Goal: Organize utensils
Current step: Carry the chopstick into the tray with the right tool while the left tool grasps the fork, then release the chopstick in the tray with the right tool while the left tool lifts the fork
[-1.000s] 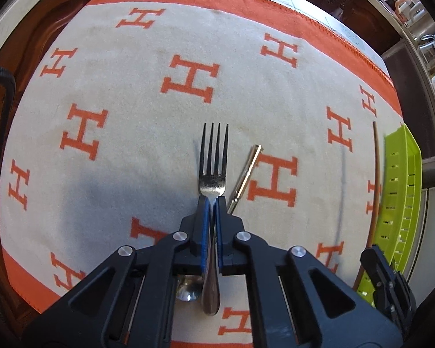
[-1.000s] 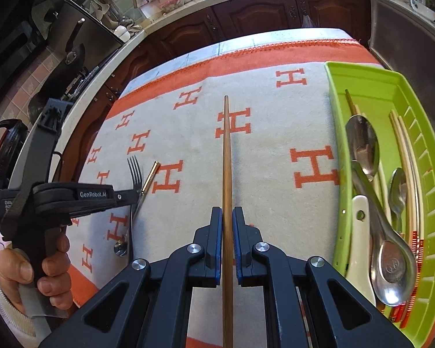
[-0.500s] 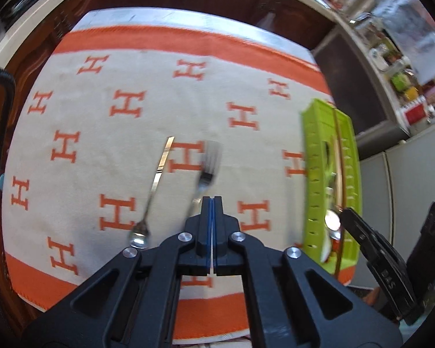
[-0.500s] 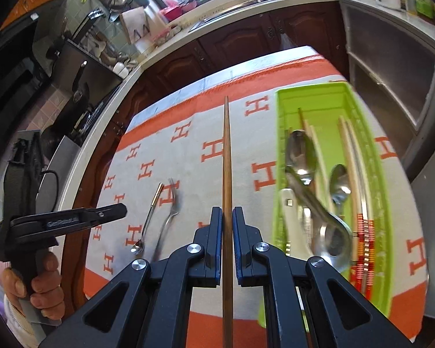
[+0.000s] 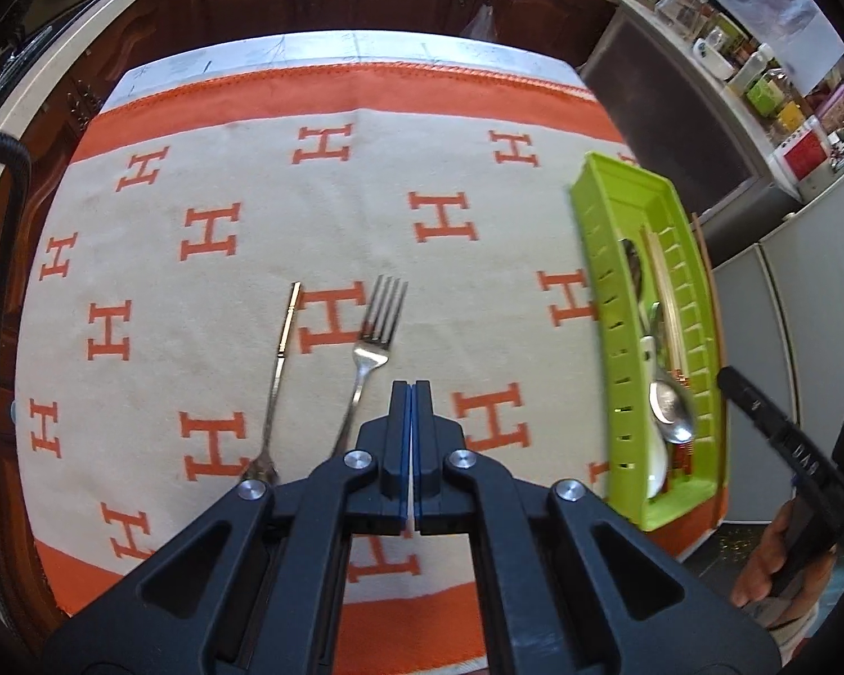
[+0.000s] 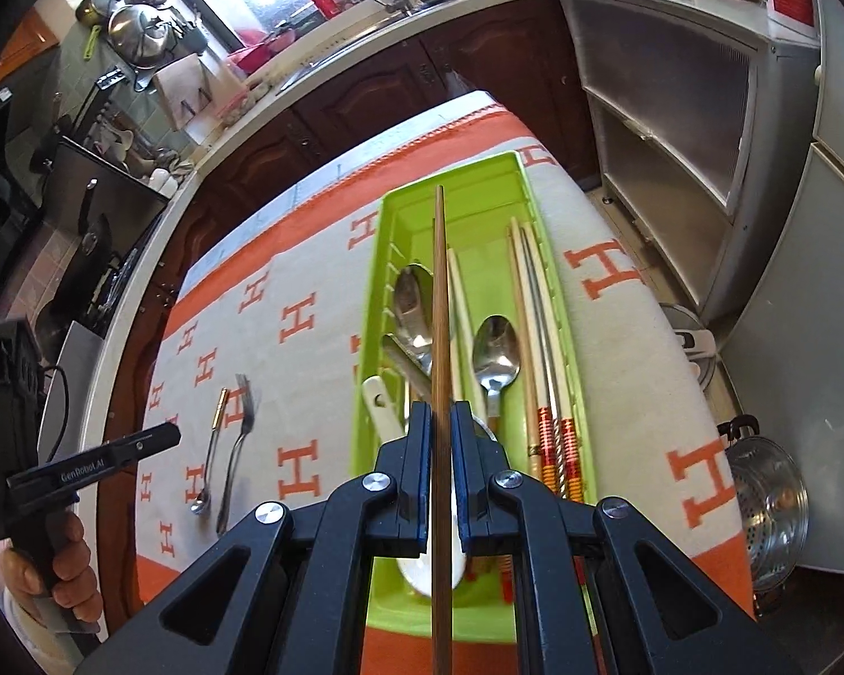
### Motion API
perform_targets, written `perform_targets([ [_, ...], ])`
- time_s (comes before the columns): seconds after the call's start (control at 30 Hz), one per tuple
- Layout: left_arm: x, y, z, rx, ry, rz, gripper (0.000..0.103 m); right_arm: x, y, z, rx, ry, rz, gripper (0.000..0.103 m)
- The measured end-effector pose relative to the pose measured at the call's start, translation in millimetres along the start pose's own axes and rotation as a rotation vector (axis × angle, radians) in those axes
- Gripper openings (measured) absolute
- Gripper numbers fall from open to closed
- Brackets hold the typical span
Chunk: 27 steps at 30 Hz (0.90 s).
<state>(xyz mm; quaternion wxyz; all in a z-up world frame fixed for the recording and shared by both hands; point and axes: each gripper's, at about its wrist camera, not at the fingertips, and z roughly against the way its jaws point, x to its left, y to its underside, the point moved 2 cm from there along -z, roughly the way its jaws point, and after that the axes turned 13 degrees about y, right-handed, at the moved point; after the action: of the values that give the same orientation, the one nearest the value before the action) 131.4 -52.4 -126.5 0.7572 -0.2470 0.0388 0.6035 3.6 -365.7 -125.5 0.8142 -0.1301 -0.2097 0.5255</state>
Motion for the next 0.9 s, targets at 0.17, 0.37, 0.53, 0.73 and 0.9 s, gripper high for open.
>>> perform_targets([
  [0.17,18.7,5.0,-19.9,0.063,-0.017,-0.017,0.000,2.9,-16.4,-21.1,0.011,0.038,0.011,0.023],
  [0.37,25.6,12.2,-36.7,0.090,-0.012,-0.060,0.000,16.8,-23.6,-18.7,-0.041,0.037,0.045,0.040],
  [0.53,20.9,15.2,-44.4,0.088,-0.002,-0.107,0.000,26.7,-13.6,-10.2,-0.051,-0.008,0.059,0.040],
  [0.73,26.8,19.4,-56.0,0.082,-0.007,-0.113,0.000,29.7,6.1,-6.3,-0.049,-0.037,0.074,0.040],
  [0.9,32.1,24.5,-61.5,0.045,0.010,-0.124,0.000,26.4,21.5,-8.7,-0.031,-0.051,0.068,0.040],
])
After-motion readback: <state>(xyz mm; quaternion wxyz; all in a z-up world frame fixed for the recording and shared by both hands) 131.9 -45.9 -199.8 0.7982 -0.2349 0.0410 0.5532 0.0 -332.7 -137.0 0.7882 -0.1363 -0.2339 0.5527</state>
